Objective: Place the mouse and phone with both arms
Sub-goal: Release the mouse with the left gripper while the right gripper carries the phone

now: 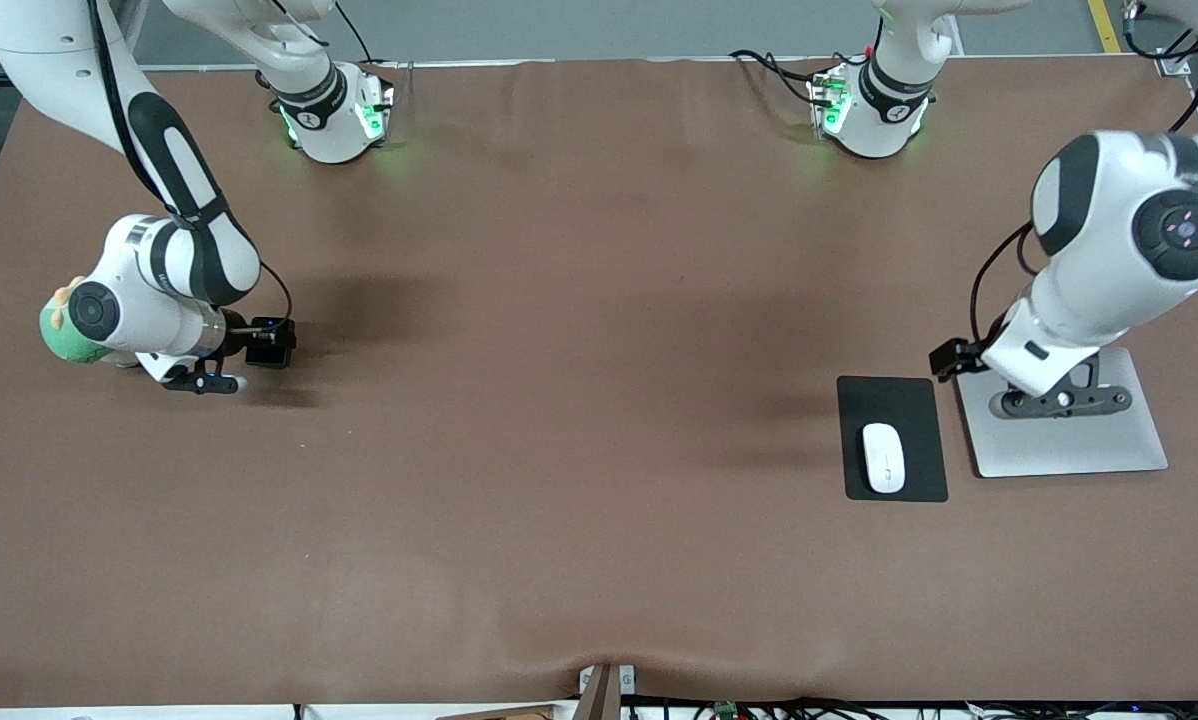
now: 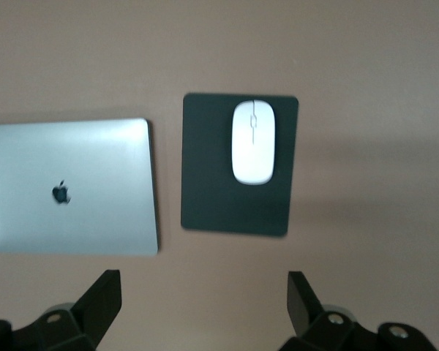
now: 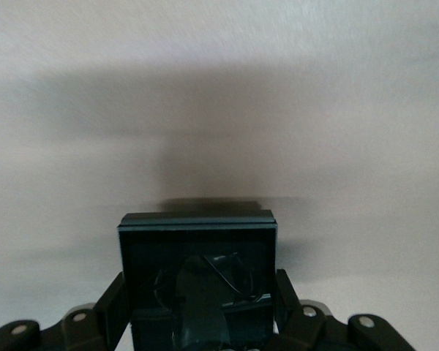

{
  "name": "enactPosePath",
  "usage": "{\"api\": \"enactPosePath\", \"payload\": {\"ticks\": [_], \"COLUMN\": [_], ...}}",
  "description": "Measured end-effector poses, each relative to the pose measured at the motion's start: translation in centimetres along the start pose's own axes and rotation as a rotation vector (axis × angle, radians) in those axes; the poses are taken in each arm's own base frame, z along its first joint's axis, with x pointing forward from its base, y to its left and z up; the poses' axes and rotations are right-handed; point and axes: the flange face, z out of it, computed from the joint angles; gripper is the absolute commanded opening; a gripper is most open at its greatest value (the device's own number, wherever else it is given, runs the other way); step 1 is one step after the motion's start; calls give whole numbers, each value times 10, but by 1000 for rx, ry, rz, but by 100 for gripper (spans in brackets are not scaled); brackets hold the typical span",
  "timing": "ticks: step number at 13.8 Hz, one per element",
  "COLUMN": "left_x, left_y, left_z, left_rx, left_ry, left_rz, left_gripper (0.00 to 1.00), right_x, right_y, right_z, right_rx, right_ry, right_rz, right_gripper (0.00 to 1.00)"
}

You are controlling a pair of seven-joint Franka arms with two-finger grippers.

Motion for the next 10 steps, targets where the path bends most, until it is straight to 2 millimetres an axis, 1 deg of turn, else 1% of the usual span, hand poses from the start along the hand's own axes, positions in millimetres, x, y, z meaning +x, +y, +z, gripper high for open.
{"api": "enactPosePath", "payload": {"ticks": [2,3,4,5,7,9,10], "left_x": [-9,-12,-13,-13,-13,-18,-21], "left_y": [4,3,2,0,-1,-4,-5], "left_z": [-36,-51,-64,-76,-91,-99,-102], "left_rx": [-16,-19,-19,-21,-22,-17,-15], "left_ry": [-25,-29,-27,-19,-16,-50,-62], "left_rz": [35,43,48,47,44,42,40], "left_gripper": [100,100,100,100,100,100,100], "right_x": [-7,-8,-8,-8,-8,-6,-2], "right_y": [4,5,6,8,9,10,10], "right_z": [10,10,10,10,10,7,2], "right_rx": [-5,-6,-5,-5,-4,-3,1], "right_ry": [16,20,21,21,20,19,8], "right_rz": [-7,-9,-9,-10,-9,-9,-10], "right_gripper": [0,0,41,99,100,100,100]}}
